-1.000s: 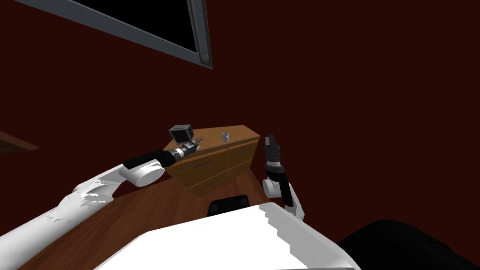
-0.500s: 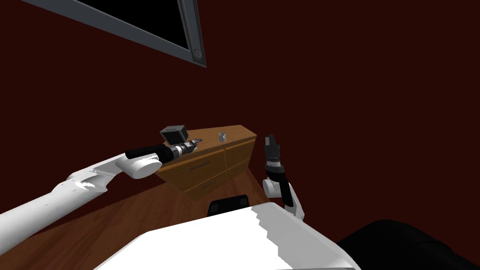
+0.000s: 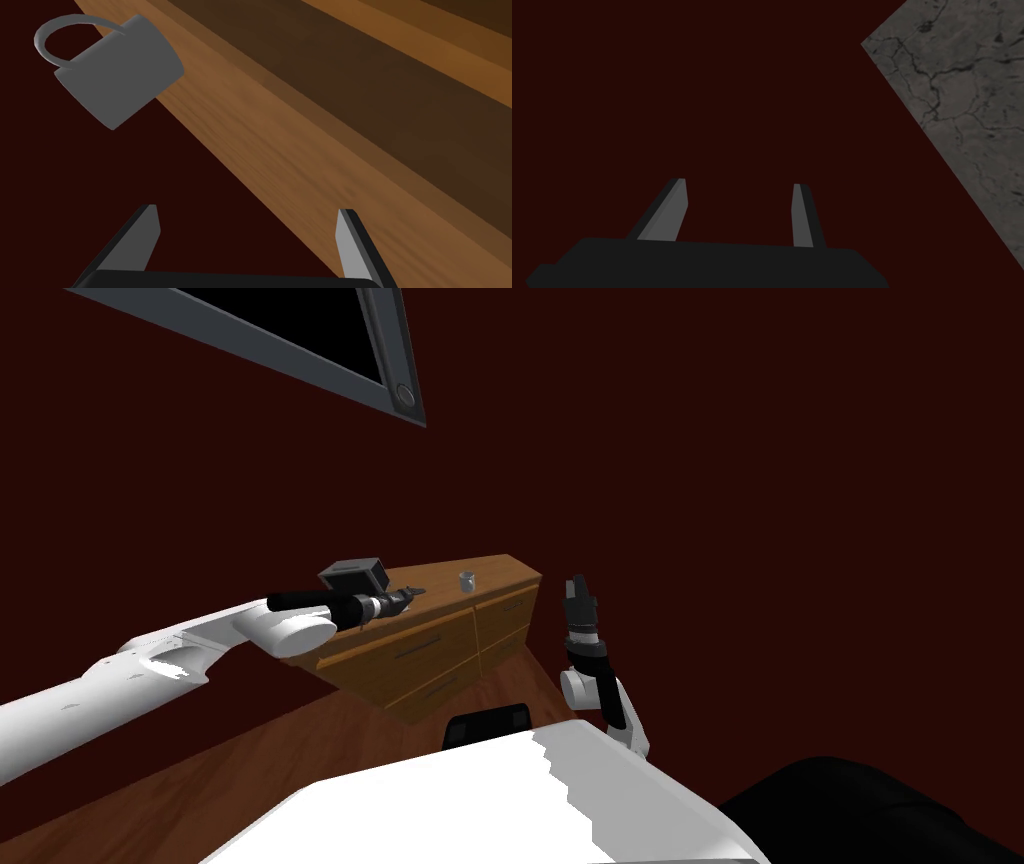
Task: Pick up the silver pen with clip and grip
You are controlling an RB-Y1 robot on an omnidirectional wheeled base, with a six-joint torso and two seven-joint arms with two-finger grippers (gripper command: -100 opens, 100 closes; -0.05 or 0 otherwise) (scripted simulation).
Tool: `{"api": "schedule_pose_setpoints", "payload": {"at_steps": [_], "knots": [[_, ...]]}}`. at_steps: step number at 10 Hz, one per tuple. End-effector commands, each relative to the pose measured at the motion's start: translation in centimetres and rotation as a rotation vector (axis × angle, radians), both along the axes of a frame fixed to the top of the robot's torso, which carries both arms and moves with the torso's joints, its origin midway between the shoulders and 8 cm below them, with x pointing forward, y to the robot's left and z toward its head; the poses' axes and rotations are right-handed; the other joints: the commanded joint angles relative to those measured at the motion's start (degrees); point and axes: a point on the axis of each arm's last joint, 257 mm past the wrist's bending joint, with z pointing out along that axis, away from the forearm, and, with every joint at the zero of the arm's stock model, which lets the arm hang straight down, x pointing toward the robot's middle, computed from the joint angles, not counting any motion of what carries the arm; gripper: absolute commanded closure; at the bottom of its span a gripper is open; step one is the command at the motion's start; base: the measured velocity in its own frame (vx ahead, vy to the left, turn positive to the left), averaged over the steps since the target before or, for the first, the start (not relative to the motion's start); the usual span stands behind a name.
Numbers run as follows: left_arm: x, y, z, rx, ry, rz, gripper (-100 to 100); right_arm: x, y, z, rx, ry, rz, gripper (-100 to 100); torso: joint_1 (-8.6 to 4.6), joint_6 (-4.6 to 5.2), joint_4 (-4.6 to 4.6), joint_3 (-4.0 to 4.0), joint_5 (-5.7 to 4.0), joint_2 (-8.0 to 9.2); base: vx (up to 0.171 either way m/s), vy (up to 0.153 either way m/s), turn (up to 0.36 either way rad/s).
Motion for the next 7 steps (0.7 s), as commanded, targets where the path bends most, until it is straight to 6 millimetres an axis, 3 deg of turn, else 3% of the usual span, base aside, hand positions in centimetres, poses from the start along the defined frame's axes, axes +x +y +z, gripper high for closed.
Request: {"api": "schedule_pose_setpoints", "payload": {"at_steps": [1,6,7], "knots": [[-0.1,1.8,-0.3,0.058,0.048,0.018,-100,0.0,0.0,0.0,0.0,0.0,0.0,0,0.0,0.0,0.0,0.0,0.0,0.0,0.014,0.017,-0.193],[-1.1,5.7,-1.6,0.167,0.169,0.07,-100,0.0,0.0,0.0,0.0,0.0,0.0,0,0.06,0.03,-0.01,-0.02,0.01,-0.04,0.019,0.025,-0.118],[-1.4,7.4,-1.6,0.204,0.204,0.093,-100,0.0,0.0,0.0,0.0,0.0,0.0,0,0.05,-0.01,-0.01,-0.02,0.02,-0.03,0.025,0.028,-0.208]]}}
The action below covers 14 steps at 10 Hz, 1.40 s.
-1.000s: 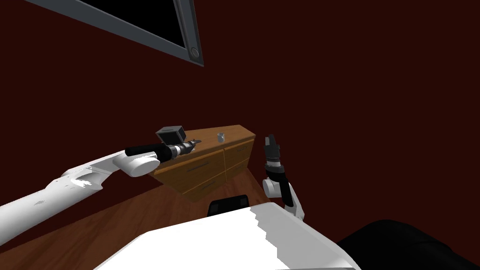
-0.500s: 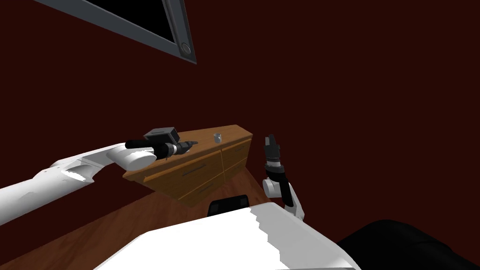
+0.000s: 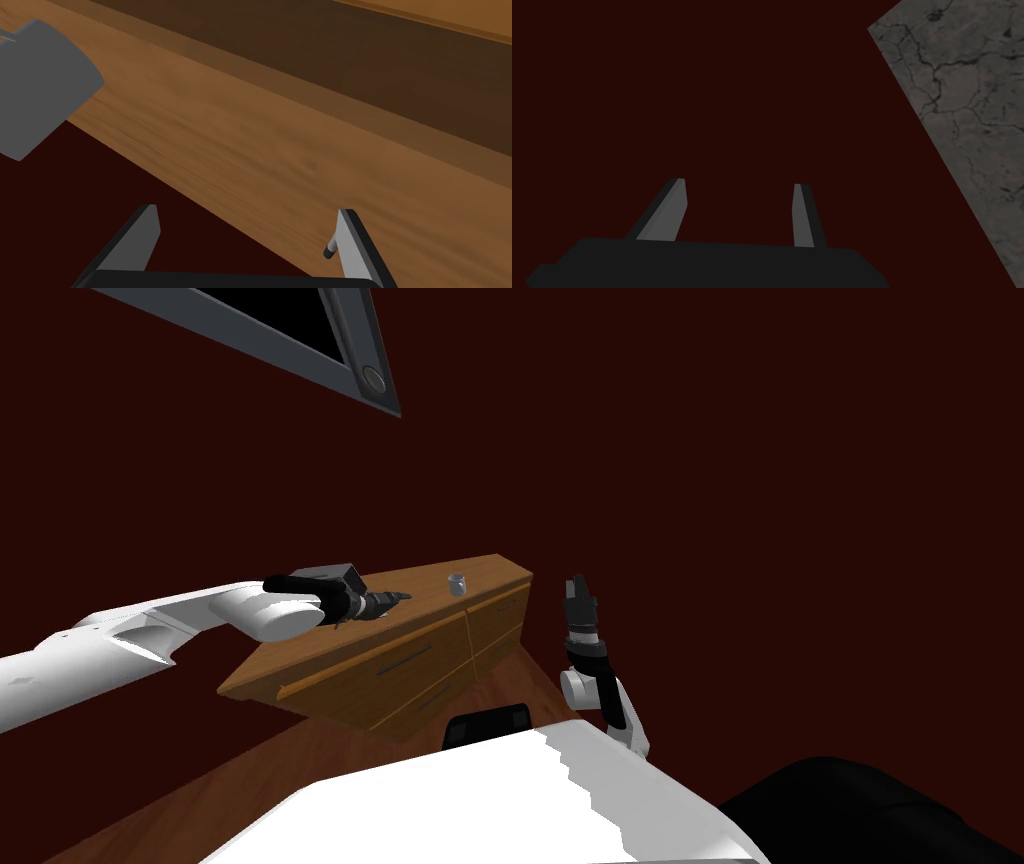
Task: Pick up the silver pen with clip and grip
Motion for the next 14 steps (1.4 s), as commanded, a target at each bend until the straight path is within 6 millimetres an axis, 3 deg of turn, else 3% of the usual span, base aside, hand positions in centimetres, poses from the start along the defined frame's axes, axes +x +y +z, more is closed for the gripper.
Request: {"api": "schedule_pose_setpoints", "payload": {"at_steps": [1,4,5,7,8,14], "knots": [[-0.5,1.0,-0.2,0.028,0.035,0.017,-100,0.0,0.0,0.0,0.0,0.0,0.0,0,0.0,0.0,0.0,0.0,0.0,0.0,0.018,0.031,-0.098],[-1.8,4.6,-0.6,0.103,0.123,0.074,-100,0.0,0.0,0.0,0.0,0.0,0.0,0,0.04,-0.06,0.01,0.01,0.02,0.03,0.02,0.039,-0.152],[-1.9,4.6,-0.7,0.105,0.127,0.076,-100,0.0,0.0,0.0,0.0,0.0,0.0,0,0.04,-0.02,0.0,0.01,0.02,0.02,0.02,0.038,-0.1],[-3.3,7.7,-1.0,0.163,0.202,0.132,-100,0.0,0.0,0.0,0.0,0.0,0.0,0,0.03,-0.03,0.0,0.0,0.01,-0.01,0.033,0.055,-0.214],[-3.6,7.9,-1.1,0.167,0.212,0.136,-100,0.0,0.0,0.0,0.0,0.0,0.0,0,0.14,-0.02,-0.02,-0.04,0.04,-0.06,0.028,0.068,-0.122],[-8.1,14.4,-1.8,0.275,0.394,0.279,-100,0.0,0.0,0.0,0.0,0.0,0.0,0,0.18,-0.07,-0.02,-0.05,0.06,-0.09,0.032,0.072,-0.216]]}}
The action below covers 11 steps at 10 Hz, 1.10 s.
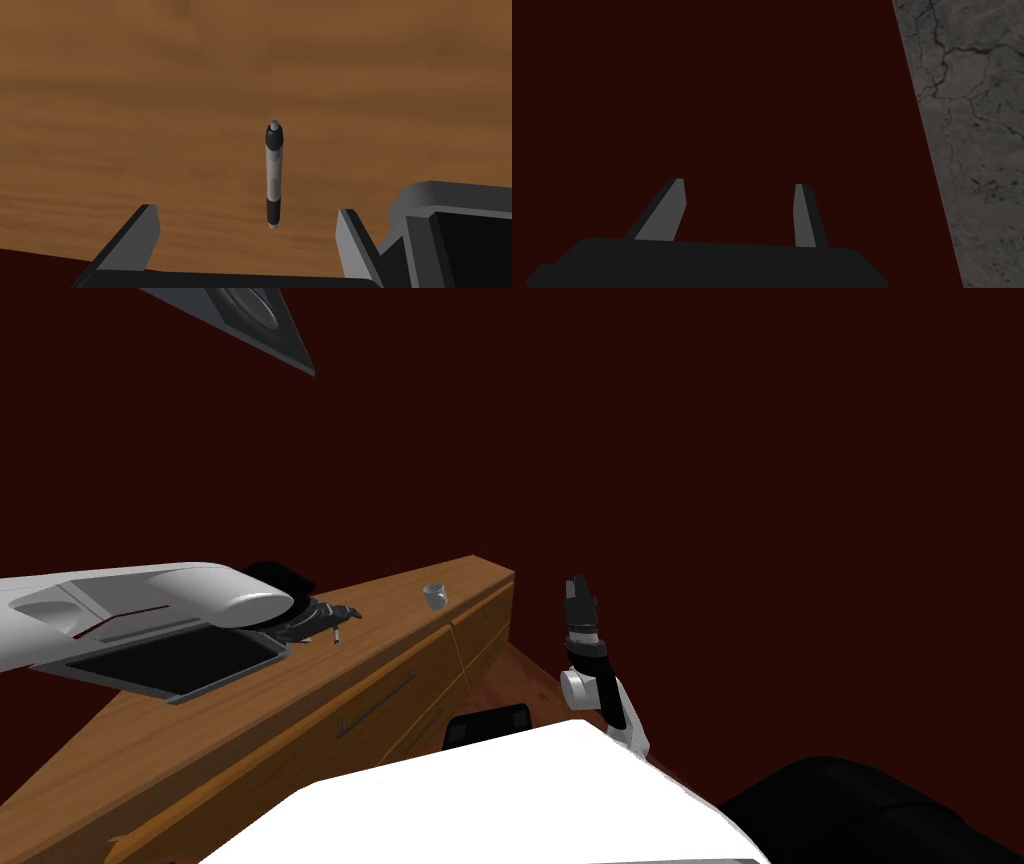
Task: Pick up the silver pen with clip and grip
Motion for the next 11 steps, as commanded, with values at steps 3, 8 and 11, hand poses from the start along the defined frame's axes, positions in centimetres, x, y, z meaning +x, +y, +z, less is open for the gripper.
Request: {"api": "schedule_pose_setpoints", "payload": {"at_steps": [3,8,11], "knots": [[0.1,0.6,-0.3,-0.001,0.008,-0.016,-100,0.0,0.0,0.0,0.0,0.0,0.0,0,-0.23,-0.05,0.04,0.07,-0.05,0.11,0.014,0.002,0.025],[0.3,1.6,-0.7,-0.004,0.013,-0.056,-100,0.0,0.0,0.0,0.0,0.0,0.0,0,-0.56,-0.07,-0.01,-0.06,-0.13,-0.13,0.061,-0.065,0.089],[0.6,2.6,-1.1,-0.012,0.009,-0.08,-100,0.0,0.0,0.0,0.0,0.0,0.0,0,-0.47,-0.03,0.0,-0.02,-0.12,-0.04,0.051,-0.056,0.091]]}}
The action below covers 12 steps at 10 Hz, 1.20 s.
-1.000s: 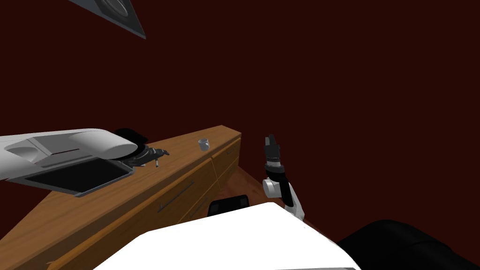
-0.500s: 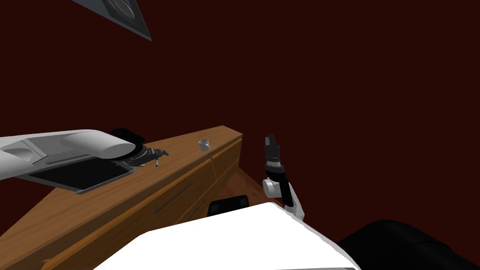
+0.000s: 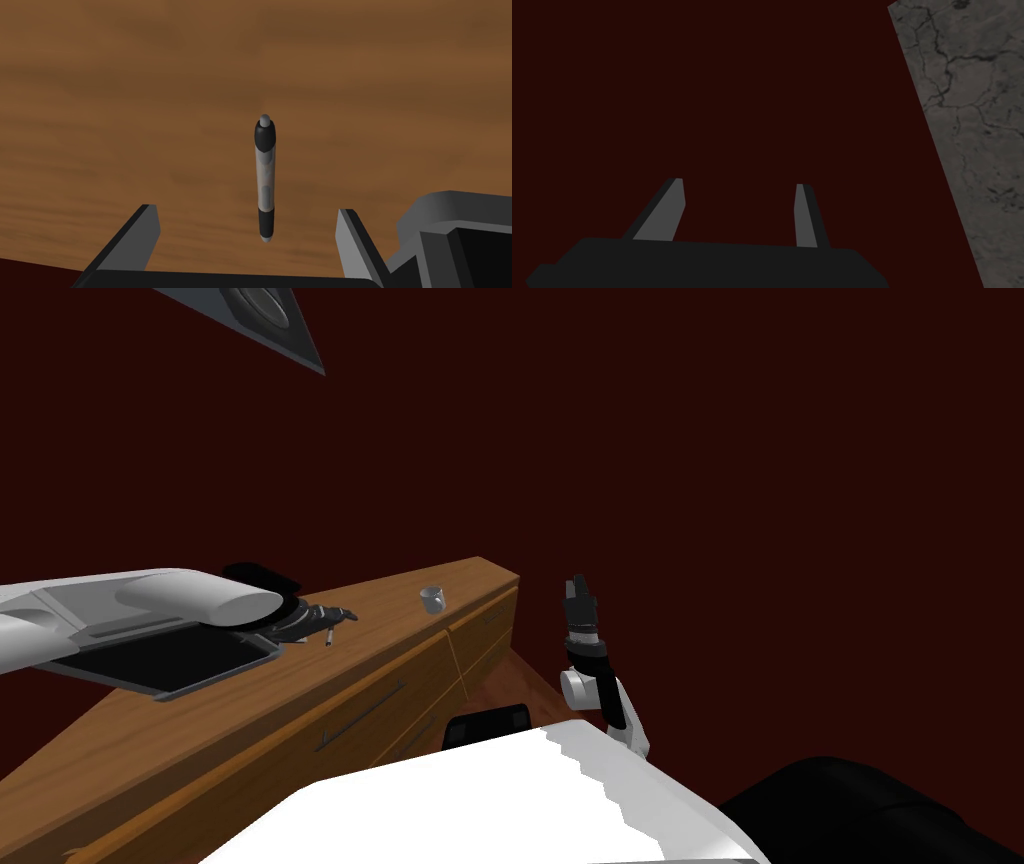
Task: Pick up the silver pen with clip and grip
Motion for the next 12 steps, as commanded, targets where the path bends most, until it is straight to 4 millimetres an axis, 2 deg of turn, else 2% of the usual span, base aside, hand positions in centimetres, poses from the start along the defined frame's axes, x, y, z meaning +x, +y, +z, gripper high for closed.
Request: {"api": "schedule_pose_setpoints", "payload": {"at_steps": [1,10,12], "knots": [[0.1,0.3,0.0,0.005,0.001,-0.021,-100,0.0,0.0,0.0,0.0,0.0,0.0,0,0.0,0.0,0.0,0.0,0.0,0.0,0.041,-0.072,0.072],[0.5,3.2,-0.9,0.006,-0.016,-0.091,-100,0.0,0.0,0.0,0.0,0.0,0.0,0,0.05,0.04,0.0,0.01,-0.01,0.03,0.047,-0.064,0.095],[0.4,3.2,-0.9,0.009,-0.013,-0.097,-100,0.0,0.0,0.0,0.0,0.0,0.0,0,0.03,0.05,0.0,0.01,-0.01,0.03,0.027,-0.047,0.035]]}}
